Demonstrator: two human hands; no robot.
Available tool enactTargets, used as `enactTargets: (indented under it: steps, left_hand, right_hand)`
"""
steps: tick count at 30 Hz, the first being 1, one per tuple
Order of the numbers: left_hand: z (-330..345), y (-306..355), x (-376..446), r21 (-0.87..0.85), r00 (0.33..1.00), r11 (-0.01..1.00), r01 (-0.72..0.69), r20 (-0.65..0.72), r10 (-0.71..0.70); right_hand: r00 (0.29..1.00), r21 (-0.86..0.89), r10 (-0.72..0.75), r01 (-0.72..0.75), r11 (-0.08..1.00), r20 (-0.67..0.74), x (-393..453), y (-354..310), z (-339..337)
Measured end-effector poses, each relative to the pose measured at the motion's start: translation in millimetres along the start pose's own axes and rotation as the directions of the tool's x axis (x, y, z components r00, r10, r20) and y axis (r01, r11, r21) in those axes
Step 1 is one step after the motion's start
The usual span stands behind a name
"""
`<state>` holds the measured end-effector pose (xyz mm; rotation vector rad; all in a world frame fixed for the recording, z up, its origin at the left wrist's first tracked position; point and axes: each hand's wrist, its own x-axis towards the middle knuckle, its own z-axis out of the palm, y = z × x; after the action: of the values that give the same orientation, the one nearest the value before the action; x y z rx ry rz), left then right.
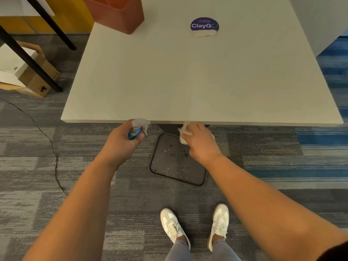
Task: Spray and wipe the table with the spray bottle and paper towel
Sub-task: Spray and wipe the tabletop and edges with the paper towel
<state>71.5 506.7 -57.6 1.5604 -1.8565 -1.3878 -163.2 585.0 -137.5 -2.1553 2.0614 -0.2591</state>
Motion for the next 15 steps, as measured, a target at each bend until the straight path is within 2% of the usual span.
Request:
enactTargets:
  steps: [1, 3, 7, 9, 11, 13, 15]
  left_hand:
    - [-1.5, -1.2, -1.0, 0.007, 1.0, 1.0, 0.003, -0.002, -0.003]
    - [-3.9, -3.3, -0.8, 0.016, 1.0, 1.0, 0.006, -0.007, -0.005]
    - [0.0, -2.1, 0.3, 0.016, 1.0, 1.0, 0.021, 0.002, -0.021]
    - [3.5, 0.3, 0.7, 0.023, 1.0, 1.0, 0.014, 0.016, -0.014]
    - [6.5, 3.0, 1.0, 0.022, 1.0, 1.0, -0.003, 0.029, 0.003]
    - [7.6, 7.7, 0.7, 0.021, 0.999, 1.0, -0.008, 0.033, 0.007]
    - [8.5, 10.5, 2.5, 0.04, 0.999, 0.999, -0.02, 0.032, 0.019]
  right_hand:
    - [0.999, 0.002, 0.037, -0.037, 0.999, 0.027, -12.3, 6.3, 3.6]
    - [0.998, 0.023, 0.057, -0.056, 0.998, -0.013, -27.9, 12.7, 2.3]
    - [0.983, 0.044, -0.039, 0.048, 0.998, -0.18, -4.4, 1.6, -19.6]
    - [0.986, 0.027, -0.057, 0.062, 0.998, -0.159, 9.6, -0.6, -23.0]
    - [0.995, -0.012, -0.073, 0.072, 0.997, -0.068, 5.8, 9.5, -15.5]
    - [0.998, 0.027, -0.018, 0.019, 0.999, -0.054, -13.5, 24.9, -13.8]
    - [0.984, 0.094, 0.054, -0.038, 0.995, -0.172, -30.8, 38.4, -22.7]
